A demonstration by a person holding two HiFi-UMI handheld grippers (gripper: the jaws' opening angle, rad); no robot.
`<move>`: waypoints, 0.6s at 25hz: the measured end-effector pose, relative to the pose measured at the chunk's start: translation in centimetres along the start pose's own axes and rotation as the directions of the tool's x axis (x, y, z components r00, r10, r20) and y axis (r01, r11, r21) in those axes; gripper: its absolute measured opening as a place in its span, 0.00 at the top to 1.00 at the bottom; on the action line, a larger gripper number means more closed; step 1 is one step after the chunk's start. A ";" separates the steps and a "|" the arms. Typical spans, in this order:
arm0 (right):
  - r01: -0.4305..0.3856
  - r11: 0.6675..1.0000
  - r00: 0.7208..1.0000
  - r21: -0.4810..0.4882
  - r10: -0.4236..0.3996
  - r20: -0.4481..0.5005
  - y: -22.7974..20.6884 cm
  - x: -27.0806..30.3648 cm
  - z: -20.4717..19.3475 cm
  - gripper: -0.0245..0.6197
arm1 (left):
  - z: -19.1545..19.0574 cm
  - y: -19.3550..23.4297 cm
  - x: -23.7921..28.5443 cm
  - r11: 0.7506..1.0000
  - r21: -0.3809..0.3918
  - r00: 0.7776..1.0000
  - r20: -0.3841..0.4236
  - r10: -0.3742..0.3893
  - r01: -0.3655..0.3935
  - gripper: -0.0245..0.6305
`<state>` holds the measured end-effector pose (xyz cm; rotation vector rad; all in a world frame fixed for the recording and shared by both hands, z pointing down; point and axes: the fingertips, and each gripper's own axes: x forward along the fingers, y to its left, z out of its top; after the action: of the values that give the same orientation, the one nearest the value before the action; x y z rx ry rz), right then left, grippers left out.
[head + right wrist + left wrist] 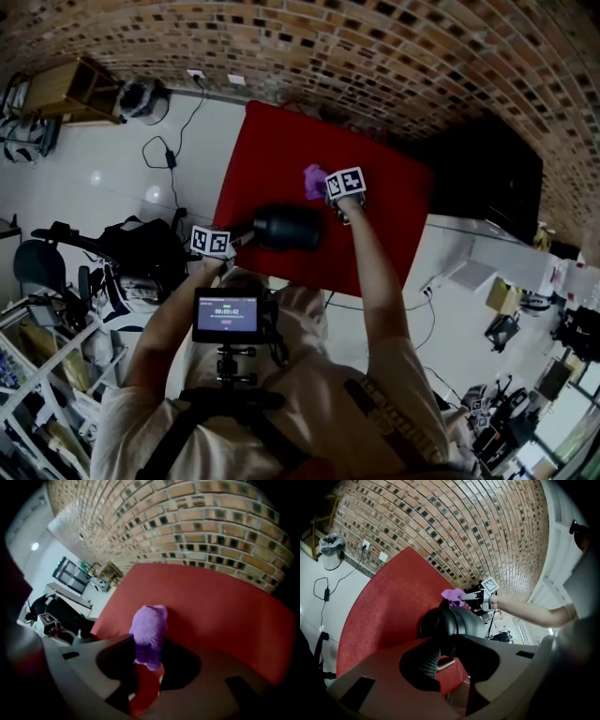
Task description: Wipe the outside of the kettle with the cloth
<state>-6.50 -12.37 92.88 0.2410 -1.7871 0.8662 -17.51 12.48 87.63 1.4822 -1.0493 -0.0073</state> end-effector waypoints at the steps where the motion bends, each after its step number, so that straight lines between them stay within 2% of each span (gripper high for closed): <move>1: -0.070 0.997 0.997 -0.037 0.071 0.032 2.4 0.5 1.7 0.71 | 0.0 -0.1 0.0 1.000 0.002 1.000 0.000 0.005 -0.005 0.81; 2: -0.151 0.985 0.988 -0.081 0.153 0.020 5.1 1.3 2.5 0.71 | 0.1 -0.1 0.0 1.000 0.005 1.000 0.001 0.010 -0.010 0.81; 3: -0.224 0.967 0.975 -0.125 0.222 -0.030 7.7 2.3 2.4 0.71 | 0.1 -0.2 0.1 1.000 0.008 1.000 0.004 0.013 -0.013 0.81; 4: -0.269 0.949 0.961 -0.165 0.255 -0.103 9.7 3.6 1.7 0.71 | 0.1 -0.2 0.1 1.000 0.009 1.000 0.008 0.014 -0.015 0.81; 5: -0.280 0.940 0.952 -0.197 0.246 -0.180 10.8 4.9 0.6 0.71 | 0.1 -0.2 0.1 1.000 0.006 1.000 0.011 0.014 -0.014 0.81; 7: -0.224 0.948 0.943 -0.226 0.152 -0.297 10.4 6.9 -1.6 0.71 | 0.1 -0.2 0.3 1.000 -0.011 1.000 0.020 0.009 -0.009 0.81; 9: -0.158 0.967 0.932 -0.200 0.079 -0.355 7.8 7.3 -3.2 0.71 | 0.1 -0.2 0.3 1.000 -0.024 1.000 0.029 0.006 -0.005 0.81; 12: -0.115 0.987 0.920 -0.112 0.063 -0.387 3.5 5.5 -5.2 0.71 | 0.3 -0.2 0.1 1.000 -0.018 0.999 0.034 0.007 -0.007 0.81; 15: -0.054 0.996 0.907 -0.067 0.021 -0.420 -1.4 2.7 -8.6 0.71 | 0.3 -0.1 -0.1 1.000 -0.012 0.999 0.051 -0.008 0.009 0.81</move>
<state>-0.42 -7.09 97.19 -0.0317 -1.4201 0.8039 -17.72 12.29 87.42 1.4821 -1.0820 -0.0573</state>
